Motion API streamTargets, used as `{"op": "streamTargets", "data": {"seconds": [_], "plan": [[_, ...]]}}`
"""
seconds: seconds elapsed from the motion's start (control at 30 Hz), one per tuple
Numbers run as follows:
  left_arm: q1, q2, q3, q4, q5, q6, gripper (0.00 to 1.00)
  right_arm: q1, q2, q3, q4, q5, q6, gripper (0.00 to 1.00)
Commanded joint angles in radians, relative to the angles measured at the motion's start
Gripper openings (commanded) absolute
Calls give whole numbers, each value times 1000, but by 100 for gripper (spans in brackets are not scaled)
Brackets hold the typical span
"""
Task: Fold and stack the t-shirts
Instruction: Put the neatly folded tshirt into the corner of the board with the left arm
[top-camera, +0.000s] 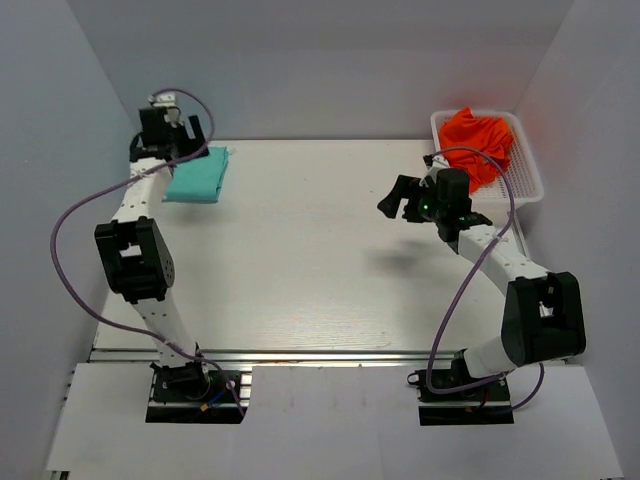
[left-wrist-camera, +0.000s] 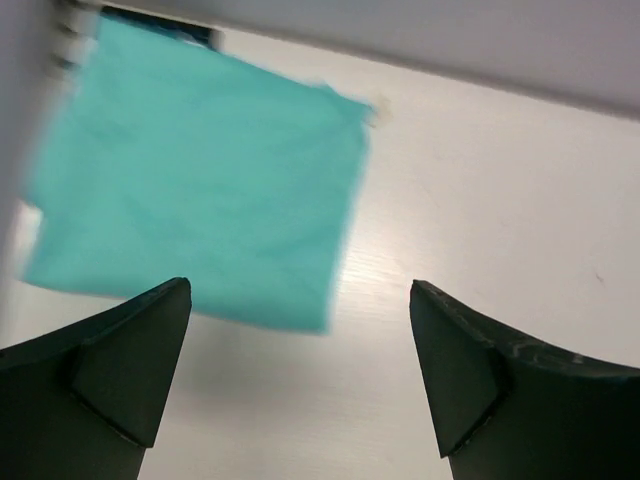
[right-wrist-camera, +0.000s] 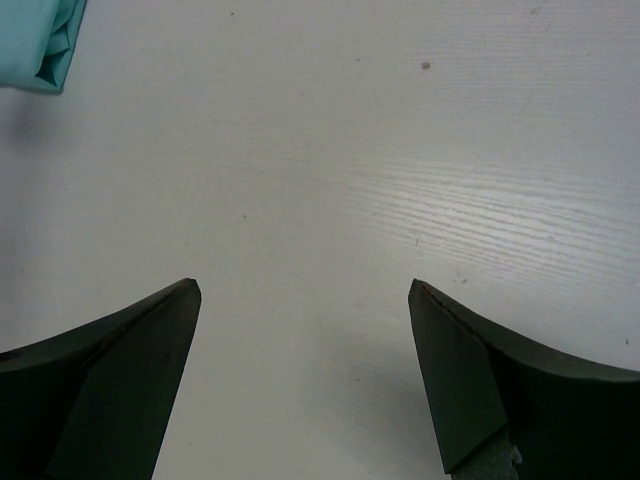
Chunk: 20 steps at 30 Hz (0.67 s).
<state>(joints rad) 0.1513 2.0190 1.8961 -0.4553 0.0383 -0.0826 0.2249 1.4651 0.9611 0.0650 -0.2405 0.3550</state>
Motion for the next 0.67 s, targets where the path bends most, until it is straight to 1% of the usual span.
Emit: {"op": "streamTargets", "data": {"seconds": [0.0,0.03,0.07,0.1,0.13,0.17,0.2,0.27,0.3,0.4,0.43,0.47,0.53,0.57,0.63], "plan": [[-140,-205,-388,189,133,-101,100,5,-57,-61,68,-52,-10,90],[-215,-311,-472,234,120,-120,100,4,-80,-76,96,-66,-7,90],[-251,-362,-555,275,104,-155,100,4,-86,-112,96,-60,-2,90],[-284,-409,-707,359,92,-167,100,1,-92,-122,96,-54,2,90],[-347,-455,-780,398,81,-177,100,-1,-98,-149,98,-45,5,90],[-378,-495,-845,433,81,-187,100,2,-120,-165,104,-48,6,90],[-404,-559,-952,473,92,-200,100,2,-130,-226,116,-54,9,90],[-459,-598,-1034,474,118,-200,100,1,-169,-260,163,-88,13,90],[-472,-627,-1095,463,101,-200,100,1,-181,-301,182,-98,6,90],[-495,-674,-1137,399,57,-209,100,1,-213,-349,222,-102,2,90],[-505,-718,-1154,386,39,-209,100,2,-221,-363,240,-102,5,90],[-516,-742,-1167,400,28,-209,100,1,-229,-384,290,-108,4,90],[-516,-788,-1206,459,-8,-209,100,-2,-241,-392,298,-118,10,90],[-525,-825,-1215,481,-8,-198,100,1,-242,-394,308,-125,10,90],[-526,-851,-1227,524,9,-165,100,1,-241,-395,315,-140,9,90]]}}
